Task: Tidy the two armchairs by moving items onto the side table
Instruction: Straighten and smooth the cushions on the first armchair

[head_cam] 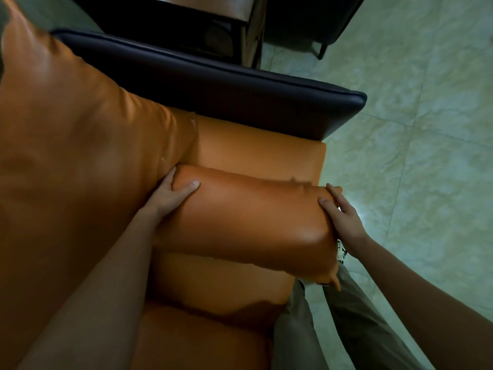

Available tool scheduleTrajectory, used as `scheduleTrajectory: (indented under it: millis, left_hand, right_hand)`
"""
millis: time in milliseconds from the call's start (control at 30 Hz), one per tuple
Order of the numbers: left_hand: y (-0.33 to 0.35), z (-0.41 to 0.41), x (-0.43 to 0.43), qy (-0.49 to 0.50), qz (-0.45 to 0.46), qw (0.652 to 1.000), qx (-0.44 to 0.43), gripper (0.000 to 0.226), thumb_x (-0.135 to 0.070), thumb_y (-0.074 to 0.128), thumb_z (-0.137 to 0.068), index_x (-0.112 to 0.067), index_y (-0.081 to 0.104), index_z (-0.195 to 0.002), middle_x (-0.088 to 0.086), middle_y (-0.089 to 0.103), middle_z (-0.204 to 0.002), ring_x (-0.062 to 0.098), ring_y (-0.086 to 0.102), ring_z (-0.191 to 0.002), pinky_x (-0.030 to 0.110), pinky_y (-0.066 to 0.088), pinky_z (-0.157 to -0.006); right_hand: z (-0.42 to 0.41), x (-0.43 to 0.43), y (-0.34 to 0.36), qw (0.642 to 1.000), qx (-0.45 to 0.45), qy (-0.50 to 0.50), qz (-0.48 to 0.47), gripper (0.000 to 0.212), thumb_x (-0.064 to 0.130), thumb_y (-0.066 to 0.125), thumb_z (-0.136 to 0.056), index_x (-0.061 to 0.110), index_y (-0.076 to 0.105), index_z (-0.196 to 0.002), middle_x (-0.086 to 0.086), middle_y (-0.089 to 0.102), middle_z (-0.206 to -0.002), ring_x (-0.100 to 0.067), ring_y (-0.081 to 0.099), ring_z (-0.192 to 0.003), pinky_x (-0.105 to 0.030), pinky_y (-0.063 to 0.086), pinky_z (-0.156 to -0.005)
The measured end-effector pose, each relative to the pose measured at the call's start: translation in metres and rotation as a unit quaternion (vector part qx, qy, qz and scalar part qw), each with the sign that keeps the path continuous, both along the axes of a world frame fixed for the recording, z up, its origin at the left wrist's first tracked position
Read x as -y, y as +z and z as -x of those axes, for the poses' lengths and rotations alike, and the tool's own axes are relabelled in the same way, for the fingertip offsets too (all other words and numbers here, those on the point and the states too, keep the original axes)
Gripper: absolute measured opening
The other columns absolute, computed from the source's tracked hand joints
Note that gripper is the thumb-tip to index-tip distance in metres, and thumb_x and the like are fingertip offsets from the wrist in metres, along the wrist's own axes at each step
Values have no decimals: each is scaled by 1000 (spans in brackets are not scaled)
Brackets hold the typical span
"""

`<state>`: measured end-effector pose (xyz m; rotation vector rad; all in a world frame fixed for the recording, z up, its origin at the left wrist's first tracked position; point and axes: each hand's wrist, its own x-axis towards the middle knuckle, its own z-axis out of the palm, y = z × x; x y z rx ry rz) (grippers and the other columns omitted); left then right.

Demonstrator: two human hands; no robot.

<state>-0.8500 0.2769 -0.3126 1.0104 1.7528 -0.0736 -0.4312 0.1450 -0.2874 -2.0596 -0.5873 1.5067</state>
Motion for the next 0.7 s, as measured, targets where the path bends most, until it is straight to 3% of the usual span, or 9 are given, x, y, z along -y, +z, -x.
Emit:
scheduleTrajectory:
  millis: [100,233,467,600,700]
  left_hand:
    - [-1,1,0,11,-17,1000,17,121,-90,66,-54,-47,17,-156,-2,26,-164,26,34,-146,37,31,-111]
    - [5,-1,6,31,-57,997,38,119,-82,72,-57,-42,21,-157,-3,30,-162,22,37,-143,32,32,-106]
    - [25,-33,19,32,-114,988,98,111,-59,84,-71,-43,18,-158,-6,33,-158,11,40,-131,30,35,-102]
    - [41,-49,-7,18,-189,977,95,113,-66,83,-64,-51,18,-155,-7,29,-161,9,32,-135,32,33,-105]
    - [55,-48,-50,19,-251,963,96,110,-71,84,-56,-66,21,-146,-17,31,-156,6,31,-138,27,31,-103]
  right_hand:
    - [1,1,-3,1000,-1,-5,-16,51,53,66,-90,58,49,-138,8,48,-149,-19,55,-128,-45,46,-109]
    - [3,6,3,999,6,-18,-32,49,46,68,-91,56,52,-136,11,53,-140,-11,57,-120,-32,50,-96]
    - [-28,18,15,997,40,-34,-51,53,50,67,-84,63,51,-133,22,51,-134,-17,55,-124,-52,48,-106]
    - [-40,2,22,993,45,-40,-99,57,50,65,-84,63,46,-136,38,43,-134,-11,50,-127,-53,46,-107]
    - [-40,-27,31,986,65,-21,-150,60,54,64,-86,61,41,-141,37,40,-141,-11,46,-133,-53,45,-109]
